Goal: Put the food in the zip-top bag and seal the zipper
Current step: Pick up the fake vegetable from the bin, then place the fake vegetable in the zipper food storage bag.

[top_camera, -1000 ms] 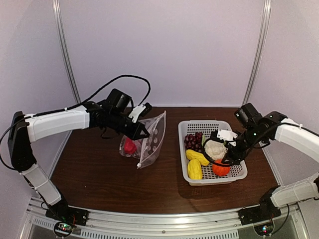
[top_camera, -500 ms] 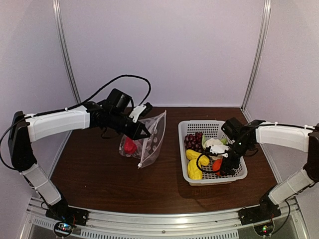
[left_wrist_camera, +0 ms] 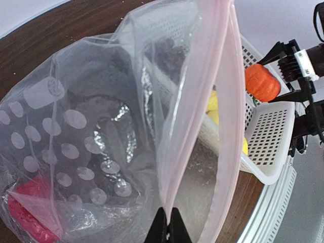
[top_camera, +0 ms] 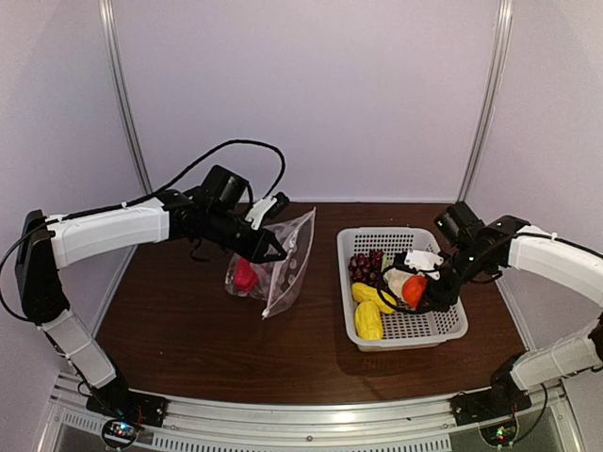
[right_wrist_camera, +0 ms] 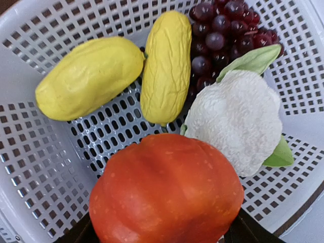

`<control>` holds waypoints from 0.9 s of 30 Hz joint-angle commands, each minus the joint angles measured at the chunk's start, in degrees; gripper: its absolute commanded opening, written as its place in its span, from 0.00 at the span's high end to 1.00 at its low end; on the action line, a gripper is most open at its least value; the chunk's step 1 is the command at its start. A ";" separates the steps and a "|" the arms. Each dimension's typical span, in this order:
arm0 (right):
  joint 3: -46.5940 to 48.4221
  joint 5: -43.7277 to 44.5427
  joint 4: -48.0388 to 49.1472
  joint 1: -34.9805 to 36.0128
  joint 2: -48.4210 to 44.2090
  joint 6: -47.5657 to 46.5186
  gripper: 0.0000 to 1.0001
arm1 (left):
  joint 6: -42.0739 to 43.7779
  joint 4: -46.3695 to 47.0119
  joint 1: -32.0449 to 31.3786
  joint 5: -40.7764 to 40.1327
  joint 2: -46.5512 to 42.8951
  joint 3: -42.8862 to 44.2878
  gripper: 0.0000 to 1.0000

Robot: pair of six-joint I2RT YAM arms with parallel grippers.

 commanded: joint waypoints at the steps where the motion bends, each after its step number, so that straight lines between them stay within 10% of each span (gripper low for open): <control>1: 3.98 -7.44 -2.38 -0.11 -4.12 2.13 0.36 | -2.38 -0.26 -0.14 1.50 -2.08 2.97 1.00; 11: 26.31 -27.06 -4.35 1.39 1.80 3.70 0.37 | -9.17 1.58 -2.21 0.09 -1.94 4.06 1.00; 27: 35.91 -43.75 22.09 12.68 13.62 28.13 0.33 | -22.06 5.26 -3.18 -1.19 -0.56 10.53 1.00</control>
